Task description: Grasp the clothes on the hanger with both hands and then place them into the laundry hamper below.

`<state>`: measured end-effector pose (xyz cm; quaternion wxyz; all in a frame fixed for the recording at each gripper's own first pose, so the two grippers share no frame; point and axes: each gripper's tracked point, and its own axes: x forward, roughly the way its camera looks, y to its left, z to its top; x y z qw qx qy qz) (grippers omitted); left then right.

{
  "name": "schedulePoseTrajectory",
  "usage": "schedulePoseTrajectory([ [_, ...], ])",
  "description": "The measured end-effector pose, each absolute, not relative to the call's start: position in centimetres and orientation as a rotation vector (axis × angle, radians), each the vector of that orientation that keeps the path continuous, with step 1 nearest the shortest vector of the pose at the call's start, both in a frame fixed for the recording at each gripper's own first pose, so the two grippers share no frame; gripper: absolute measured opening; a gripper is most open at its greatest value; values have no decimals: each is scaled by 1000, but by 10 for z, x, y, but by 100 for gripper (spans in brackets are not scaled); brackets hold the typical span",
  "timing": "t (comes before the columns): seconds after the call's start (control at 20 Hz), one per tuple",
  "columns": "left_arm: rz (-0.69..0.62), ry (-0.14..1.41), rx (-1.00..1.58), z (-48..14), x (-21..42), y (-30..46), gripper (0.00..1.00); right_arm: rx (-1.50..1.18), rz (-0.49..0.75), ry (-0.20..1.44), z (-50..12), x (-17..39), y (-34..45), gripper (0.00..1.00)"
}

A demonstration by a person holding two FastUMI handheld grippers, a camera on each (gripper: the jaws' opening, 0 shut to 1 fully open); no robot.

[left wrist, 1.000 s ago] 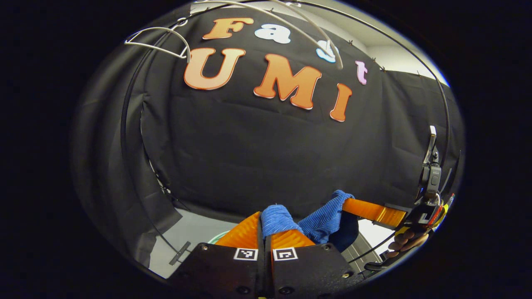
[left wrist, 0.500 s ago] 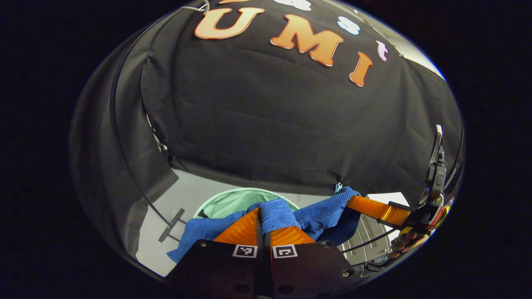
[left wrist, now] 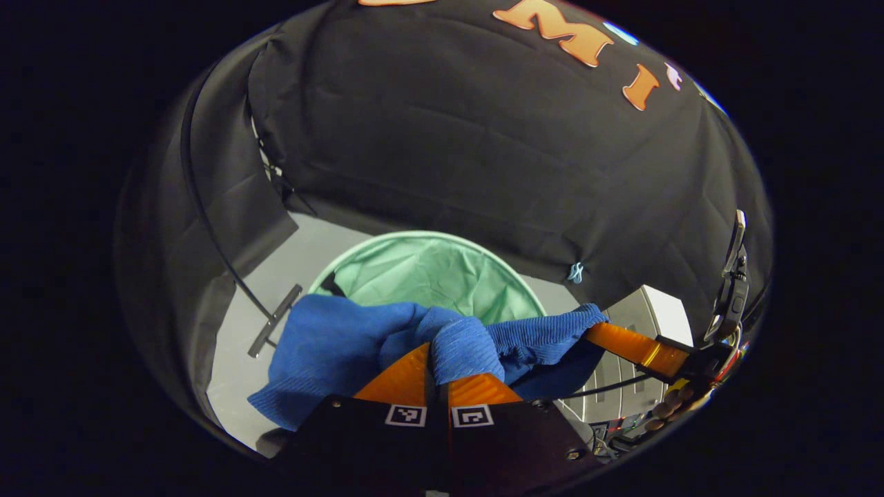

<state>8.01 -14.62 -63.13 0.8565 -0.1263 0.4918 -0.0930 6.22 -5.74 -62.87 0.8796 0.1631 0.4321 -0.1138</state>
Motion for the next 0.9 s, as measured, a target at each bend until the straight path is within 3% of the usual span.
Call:
schedulePoseTrajectory([
  [0.2,-80,1123,-308,-671,62,-133,5,322,-259,945,-652,46,-57,7],
  [0.25,-55,1136,-296,-678,57,-130,1,309,-264,972,-659,40,-57,7],
  [0.65,-65,1184,-168,-672,48,-141,1,194,-158,1048,-674,31,-31,7],
  [0.9,-85,1213,-168,-669,37,-143,18,228,-208,1103,-682,18,-39,9],
])
